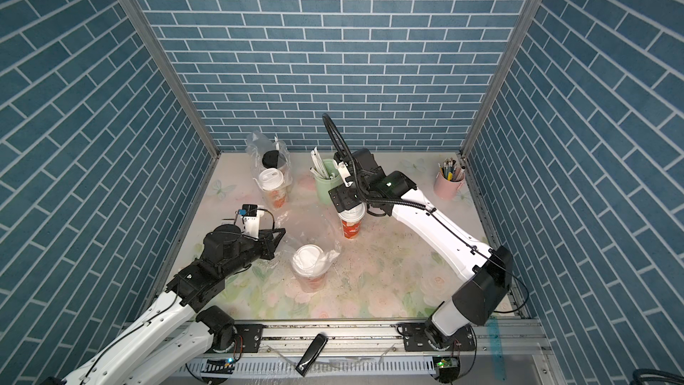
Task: Pack milk tea into plastic carrier bags
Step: Place the milk tea cup at the center of the board, then pick up the milk tea cup at the center of the board.
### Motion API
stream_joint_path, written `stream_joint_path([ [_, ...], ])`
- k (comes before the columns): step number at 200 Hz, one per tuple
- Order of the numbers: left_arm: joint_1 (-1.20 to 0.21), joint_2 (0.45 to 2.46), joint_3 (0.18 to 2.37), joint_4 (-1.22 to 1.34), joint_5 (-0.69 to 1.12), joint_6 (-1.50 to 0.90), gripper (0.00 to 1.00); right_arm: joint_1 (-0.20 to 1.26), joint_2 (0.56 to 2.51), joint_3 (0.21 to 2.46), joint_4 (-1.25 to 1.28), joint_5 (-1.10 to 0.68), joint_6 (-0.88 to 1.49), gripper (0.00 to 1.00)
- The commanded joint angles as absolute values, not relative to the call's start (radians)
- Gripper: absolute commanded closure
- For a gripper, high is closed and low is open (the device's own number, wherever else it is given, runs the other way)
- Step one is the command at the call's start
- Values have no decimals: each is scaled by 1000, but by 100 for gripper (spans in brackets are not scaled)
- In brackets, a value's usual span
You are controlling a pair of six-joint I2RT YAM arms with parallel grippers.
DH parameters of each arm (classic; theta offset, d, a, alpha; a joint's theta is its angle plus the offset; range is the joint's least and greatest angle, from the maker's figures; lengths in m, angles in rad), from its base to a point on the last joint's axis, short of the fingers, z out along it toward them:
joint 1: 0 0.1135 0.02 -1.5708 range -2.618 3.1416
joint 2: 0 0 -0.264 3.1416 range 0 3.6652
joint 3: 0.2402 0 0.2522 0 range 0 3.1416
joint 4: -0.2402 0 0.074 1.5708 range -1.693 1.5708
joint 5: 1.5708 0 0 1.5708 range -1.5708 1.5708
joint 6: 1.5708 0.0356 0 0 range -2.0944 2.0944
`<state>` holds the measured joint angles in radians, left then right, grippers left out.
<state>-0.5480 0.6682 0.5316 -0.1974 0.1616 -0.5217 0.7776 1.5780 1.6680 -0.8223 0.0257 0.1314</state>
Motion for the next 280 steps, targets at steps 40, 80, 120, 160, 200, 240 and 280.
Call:
stream_joint_path([
  [40,-543,697,568,-216,152,-485,100,756,1681,1760,-1170,-31,98,7],
  [80,-544,703,574,-227,135,-489,100,738,1695,1734,-1143,-48,103,6],
  [120,-544,717,589,-238,130,-491,100,718,1696,1693,-1082,-82,102,1],
  [160,-544,732,603,-245,128,-492,100,706,1706,1684,-1048,-82,106,2],
  [200,-544,724,606,-258,121,-490,100,703,1731,1696,-1035,-123,107,5],
  [240,-544,717,607,-265,113,-486,100,701,1753,1706,-1041,-112,109,8],
  [280,-544,717,603,-261,114,-488,100,700,1756,1714,-1044,-101,109,13],
])
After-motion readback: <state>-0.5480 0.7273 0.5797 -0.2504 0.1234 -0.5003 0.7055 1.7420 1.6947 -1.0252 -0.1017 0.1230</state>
